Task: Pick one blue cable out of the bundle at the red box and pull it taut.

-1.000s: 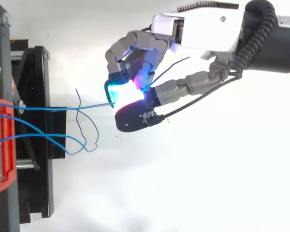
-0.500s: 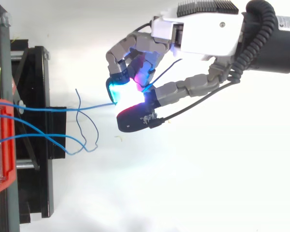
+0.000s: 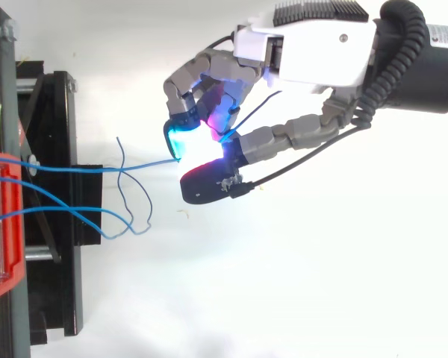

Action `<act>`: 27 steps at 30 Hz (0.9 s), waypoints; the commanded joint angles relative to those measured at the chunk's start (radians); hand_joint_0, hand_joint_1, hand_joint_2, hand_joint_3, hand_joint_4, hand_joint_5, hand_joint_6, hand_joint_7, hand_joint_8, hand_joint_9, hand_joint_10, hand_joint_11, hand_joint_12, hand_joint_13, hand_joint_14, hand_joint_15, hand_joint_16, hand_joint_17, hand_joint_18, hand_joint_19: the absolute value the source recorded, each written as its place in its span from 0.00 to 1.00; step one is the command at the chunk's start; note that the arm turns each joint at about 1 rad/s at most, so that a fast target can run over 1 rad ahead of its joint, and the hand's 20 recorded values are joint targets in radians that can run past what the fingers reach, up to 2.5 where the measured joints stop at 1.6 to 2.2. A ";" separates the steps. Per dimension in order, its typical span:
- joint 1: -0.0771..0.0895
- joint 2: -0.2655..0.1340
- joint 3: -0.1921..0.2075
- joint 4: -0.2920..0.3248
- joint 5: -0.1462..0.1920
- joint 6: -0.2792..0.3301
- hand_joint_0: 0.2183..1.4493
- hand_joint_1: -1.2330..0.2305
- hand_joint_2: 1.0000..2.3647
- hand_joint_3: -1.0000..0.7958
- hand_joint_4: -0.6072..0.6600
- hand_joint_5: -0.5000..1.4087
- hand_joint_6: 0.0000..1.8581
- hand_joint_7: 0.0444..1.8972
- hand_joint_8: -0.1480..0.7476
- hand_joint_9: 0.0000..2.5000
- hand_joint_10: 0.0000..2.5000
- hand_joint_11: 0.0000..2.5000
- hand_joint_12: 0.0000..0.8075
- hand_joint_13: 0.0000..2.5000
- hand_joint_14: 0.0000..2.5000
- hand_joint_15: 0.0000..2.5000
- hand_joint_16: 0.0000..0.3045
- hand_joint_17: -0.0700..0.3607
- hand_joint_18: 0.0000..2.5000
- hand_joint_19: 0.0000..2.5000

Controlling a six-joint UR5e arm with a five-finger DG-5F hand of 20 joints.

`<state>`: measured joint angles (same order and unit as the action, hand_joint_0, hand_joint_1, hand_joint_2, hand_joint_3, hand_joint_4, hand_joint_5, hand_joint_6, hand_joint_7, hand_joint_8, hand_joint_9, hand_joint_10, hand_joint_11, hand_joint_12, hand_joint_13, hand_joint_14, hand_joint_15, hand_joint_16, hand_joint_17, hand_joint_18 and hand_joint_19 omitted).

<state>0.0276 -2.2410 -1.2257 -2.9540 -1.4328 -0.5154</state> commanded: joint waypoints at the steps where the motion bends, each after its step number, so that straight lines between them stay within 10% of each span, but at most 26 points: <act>1: 0.000 0.000 0.000 0.000 0.000 0.000 0.38 0.29 0.01 0.49 0.58 0.18 0.49 0.71 0.55 0.44 0.00 0.57 0.47 0.28 0.01 0.22 0.18 0.44 0.22 0.16; 27: 0.000 0.000 0.000 0.000 0.000 0.000 0.38 0.29 0.01 0.48 0.58 0.18 0.50 0.70 0.55 0.44 0.00 0.56 0.47 0.27 0.01 0.22 0.17 0.44 0.22 0.16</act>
<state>0.0275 -2.2411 -1.2261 -2.9538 -1.4327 -0.5154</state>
